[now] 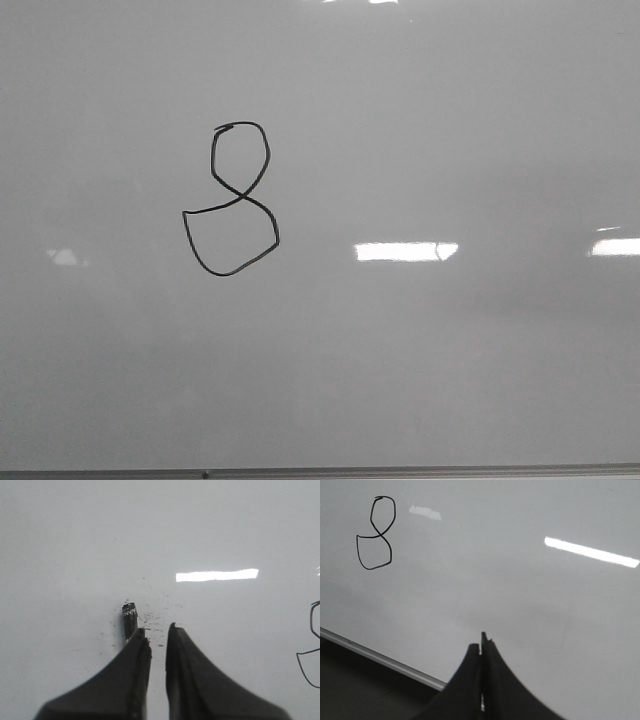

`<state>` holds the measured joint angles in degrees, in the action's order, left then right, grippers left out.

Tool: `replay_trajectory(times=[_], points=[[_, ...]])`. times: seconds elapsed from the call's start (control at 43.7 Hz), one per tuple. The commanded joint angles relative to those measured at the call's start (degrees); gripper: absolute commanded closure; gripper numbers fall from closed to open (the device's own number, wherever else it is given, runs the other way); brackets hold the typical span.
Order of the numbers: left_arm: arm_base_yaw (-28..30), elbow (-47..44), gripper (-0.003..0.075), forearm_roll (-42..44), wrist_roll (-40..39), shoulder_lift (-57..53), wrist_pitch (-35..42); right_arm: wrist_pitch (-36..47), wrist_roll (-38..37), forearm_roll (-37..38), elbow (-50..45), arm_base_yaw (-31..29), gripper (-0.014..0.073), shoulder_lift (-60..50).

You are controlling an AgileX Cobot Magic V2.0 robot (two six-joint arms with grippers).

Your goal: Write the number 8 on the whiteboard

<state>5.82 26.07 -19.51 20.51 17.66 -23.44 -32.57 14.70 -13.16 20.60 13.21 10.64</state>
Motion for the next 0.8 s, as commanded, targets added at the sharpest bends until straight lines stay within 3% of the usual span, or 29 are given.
replay_trajectory(times=[0.0, 0.252, 0.778], points=[[-0.2, 0.8, 0.0741, -1.2, 0.1, -4.0, 2.0, 4.5, 0.0, -0.4, 1.4, -0.3, 0.0662, 0.7], [-0.2, 0.8, 0.0741, -1.3, 0.1, -10.8, 2.5, 4.5, 0.0, -0.4, 1.4, -0.3, 0.0662, 0.7], [-0.2, 0.8, 0.0741, -1.3, 0.1, -10.9, 2.5, 4.5, 0.0, -0.4, 1.4, -0.3, 0.0662, 0.7]])
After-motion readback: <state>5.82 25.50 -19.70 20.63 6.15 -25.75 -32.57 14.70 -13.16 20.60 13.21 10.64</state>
